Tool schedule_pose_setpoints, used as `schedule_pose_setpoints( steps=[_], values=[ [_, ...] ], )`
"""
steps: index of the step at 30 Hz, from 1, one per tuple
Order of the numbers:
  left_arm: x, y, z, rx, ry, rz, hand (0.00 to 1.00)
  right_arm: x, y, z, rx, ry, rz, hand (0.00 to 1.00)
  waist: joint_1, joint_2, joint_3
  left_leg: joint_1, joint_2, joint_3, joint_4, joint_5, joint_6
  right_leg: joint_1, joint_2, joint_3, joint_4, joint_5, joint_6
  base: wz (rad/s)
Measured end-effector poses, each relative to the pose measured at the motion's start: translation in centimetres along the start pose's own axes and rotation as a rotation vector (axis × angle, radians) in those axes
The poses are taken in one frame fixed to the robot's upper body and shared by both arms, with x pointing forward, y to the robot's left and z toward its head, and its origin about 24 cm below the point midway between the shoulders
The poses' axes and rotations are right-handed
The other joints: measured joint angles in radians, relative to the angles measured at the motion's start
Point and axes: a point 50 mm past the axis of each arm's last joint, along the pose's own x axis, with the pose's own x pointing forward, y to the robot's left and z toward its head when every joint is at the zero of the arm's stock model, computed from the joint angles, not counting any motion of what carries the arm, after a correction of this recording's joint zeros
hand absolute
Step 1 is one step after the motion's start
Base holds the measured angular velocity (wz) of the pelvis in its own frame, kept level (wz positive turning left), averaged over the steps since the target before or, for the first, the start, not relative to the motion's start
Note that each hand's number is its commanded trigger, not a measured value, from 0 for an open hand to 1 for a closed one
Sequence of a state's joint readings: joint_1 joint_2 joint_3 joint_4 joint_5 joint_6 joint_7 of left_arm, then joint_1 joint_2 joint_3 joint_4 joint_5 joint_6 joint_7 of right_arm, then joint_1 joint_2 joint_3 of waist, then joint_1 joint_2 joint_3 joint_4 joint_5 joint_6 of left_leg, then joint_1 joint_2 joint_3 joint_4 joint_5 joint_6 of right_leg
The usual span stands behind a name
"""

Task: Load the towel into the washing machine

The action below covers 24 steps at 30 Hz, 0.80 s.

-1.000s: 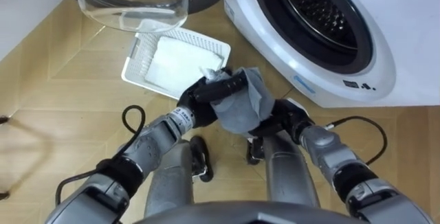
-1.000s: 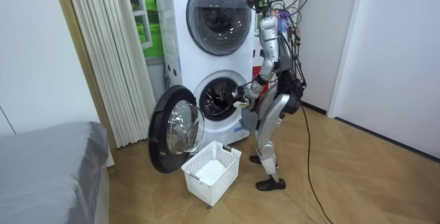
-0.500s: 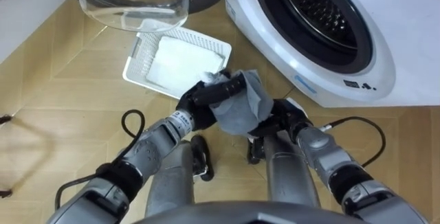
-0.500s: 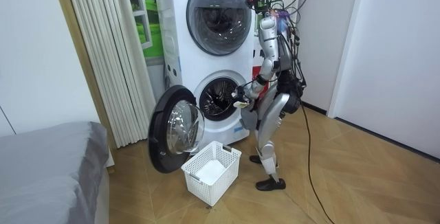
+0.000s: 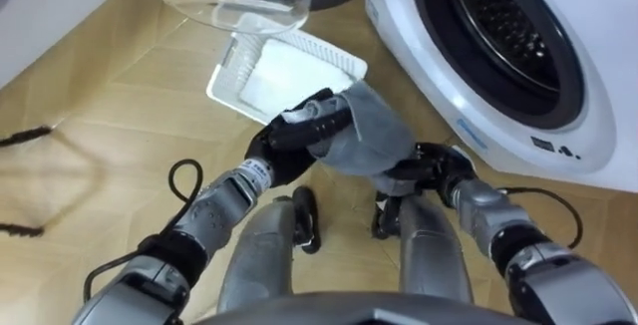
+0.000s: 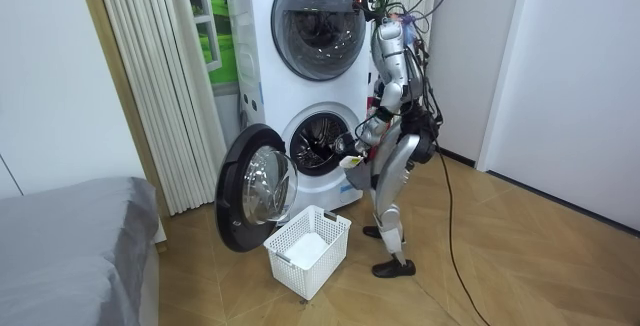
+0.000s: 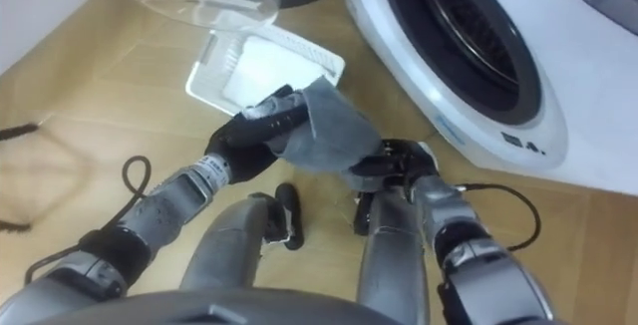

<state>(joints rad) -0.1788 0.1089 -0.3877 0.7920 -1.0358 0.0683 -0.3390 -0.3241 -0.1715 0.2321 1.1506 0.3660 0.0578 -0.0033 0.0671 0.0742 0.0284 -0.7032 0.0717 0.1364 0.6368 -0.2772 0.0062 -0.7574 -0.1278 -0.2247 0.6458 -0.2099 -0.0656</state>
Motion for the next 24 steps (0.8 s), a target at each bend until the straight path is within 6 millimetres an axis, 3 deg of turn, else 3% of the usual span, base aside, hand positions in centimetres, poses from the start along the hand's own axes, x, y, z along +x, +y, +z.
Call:
schedule_pose_setpoints(
  steps=[5, 11, 24],
  values=[
    [-0.3, 1.1, 0.4, 0.085, 0.014, 0.113, 0.00, 0.1, -2.6, 1.6, 0.234, 0.016, -0.092, 1.00, 0.019, -0.012, 0.0130, -0.038, -0.034, -0.027, 0.004, 0.014, 0.006, -0.034, -0.037, -0.021, 0.033, -0.013, 0.002, 0.24],
    [-1.1, 2.3, -0.5, 0.186, 0.085, 0.220, 0.00, 0.0, -4.5, 2.2, 0.530, 0.041, -0.140, 1.00, 0.024, -0.031, 0.0254, -0.058, -0.044, -0.048, 0.008, 0.019, 0.011, -0.037, -0.040, -0.040, 0.027, -0.011, 0.008, 0.13],
    [-0.3, 1.5, 0.2, 0.213, 0.080, 0.263, 0.00, -0.1, -4.1, 2.2, 0.892, 0.040, -0.049, 1.00, 0.020, -0.042, 0.0295, -0.088, -0.054, -0.052, 0.038, 0.020, 0.012, -0.066, -0.069, -0.049, 0.071, -0.029, 0.007, 0.05]
  ],
)
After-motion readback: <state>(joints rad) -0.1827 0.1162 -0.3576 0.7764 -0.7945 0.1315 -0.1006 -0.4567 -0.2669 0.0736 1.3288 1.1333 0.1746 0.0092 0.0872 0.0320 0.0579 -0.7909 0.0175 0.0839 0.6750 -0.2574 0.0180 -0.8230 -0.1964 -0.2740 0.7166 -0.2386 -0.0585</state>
